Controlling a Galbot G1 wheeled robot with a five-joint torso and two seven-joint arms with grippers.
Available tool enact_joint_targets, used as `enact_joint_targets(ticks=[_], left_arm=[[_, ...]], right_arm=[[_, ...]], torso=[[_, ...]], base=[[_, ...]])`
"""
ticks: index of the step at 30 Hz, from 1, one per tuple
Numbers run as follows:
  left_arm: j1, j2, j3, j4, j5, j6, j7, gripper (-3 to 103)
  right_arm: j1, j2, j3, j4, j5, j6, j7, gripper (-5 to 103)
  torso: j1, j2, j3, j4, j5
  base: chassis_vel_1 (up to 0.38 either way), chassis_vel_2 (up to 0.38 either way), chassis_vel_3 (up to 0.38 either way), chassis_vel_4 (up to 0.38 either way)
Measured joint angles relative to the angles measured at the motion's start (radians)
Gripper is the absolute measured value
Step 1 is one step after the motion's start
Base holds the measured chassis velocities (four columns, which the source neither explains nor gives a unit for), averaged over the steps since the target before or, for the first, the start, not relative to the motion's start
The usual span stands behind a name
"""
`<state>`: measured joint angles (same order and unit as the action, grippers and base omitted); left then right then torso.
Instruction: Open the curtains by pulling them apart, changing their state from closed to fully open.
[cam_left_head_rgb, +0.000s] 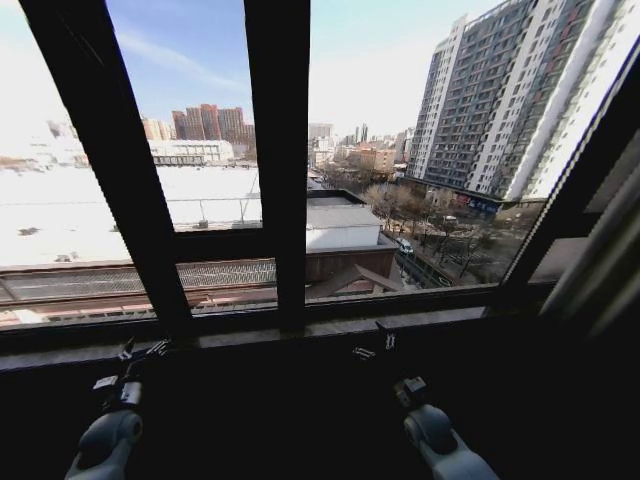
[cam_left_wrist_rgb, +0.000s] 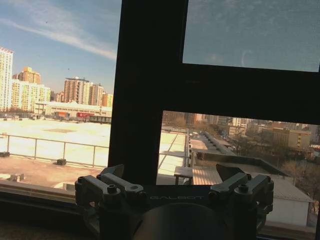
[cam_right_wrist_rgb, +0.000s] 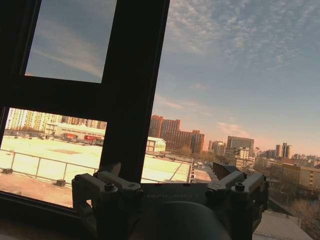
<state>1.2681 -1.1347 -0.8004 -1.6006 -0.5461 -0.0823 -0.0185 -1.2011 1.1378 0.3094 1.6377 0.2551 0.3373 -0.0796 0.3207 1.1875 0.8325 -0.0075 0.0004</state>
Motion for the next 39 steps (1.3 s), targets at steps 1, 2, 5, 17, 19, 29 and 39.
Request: enact_joint_targets(ticks=[1, 2, 5, 17, 19, 29, 39], left_arm=[[0.0, 0.0, 0.0, 0.0, 0.0, 0.0, 0.0, 100], [0.0, 0.0, 0.0, 0.0, 0.0, 0.0, 0.0, 100], [0.0, 0.0, 0.0, 0.0, 0.0, 0.0, 0.0, 100], [0.0, 0.0, 0.0, 0.0, 0.0, 0.0, 0.0, 100], [0.0, 0.0, 0.0, 0.0, 0.0, 0.0, 0.0, 100], [0.0, 0.0, 0.0, 0.001, 0.0, 0.0, 0.0, 100], [0.0, 0.0, 0.0, 0.001, 0.0, 0.0, 0.0, 100]], right_arm=[[0.0, 0.0, 0.0, 0.0, 0.0, 0.0, 0.0, 100], [0.0, 0.0, 0.0, 0.0, 0.0, 0.0, 0.0, 100], [0.0, 0.0, 0.0, 0.0, 0.0, 0.0, 0.0, 100], [0.0, -0.001, 0.0, 0.0, 0.0, 0.0, 0.0, 100], [0.0, 0.0, 0.0, 0.0, 0.0, 0.0, 0.0, 100], [0.0, 0.0, 0.0, 0.0, 0.0, 0.0, 0.0, 100], [0.0, 0.0, 0.0, 0.0, 0.0, 0.0, 0.0, 100]], torso=[[0.0, 0.0, 0.0, 0.0, 0.0], [0.0, 0.0, 0.0, 0.0, 0.0], [0.0, 0.0, 0.0, 0.0, -0.0005], [-0.001, 0.001, -0.001, -0.0003, 0.0003], [-0.001, 0.001, 0.0, 0.0004, 0.0], [0.0, 0.0, 0.0, 0.0001, -0.0002], [-0.001, 0.001, -0.001, 0.0002, -0.0003]], base=[[-0.013, -0.162, 0.011, 0.198], [-0.013, -0.162, 0.011, 0.198], [-0.012, -0.266, 0.018, 0.256], [0.005, -0.275, -0.022, 0.291], [0.002, -0.012, -0.018, 0.037], [0.034, -0.003, -0.046, 0.003], [0.152, -0.162, -0.158, 0.165]])
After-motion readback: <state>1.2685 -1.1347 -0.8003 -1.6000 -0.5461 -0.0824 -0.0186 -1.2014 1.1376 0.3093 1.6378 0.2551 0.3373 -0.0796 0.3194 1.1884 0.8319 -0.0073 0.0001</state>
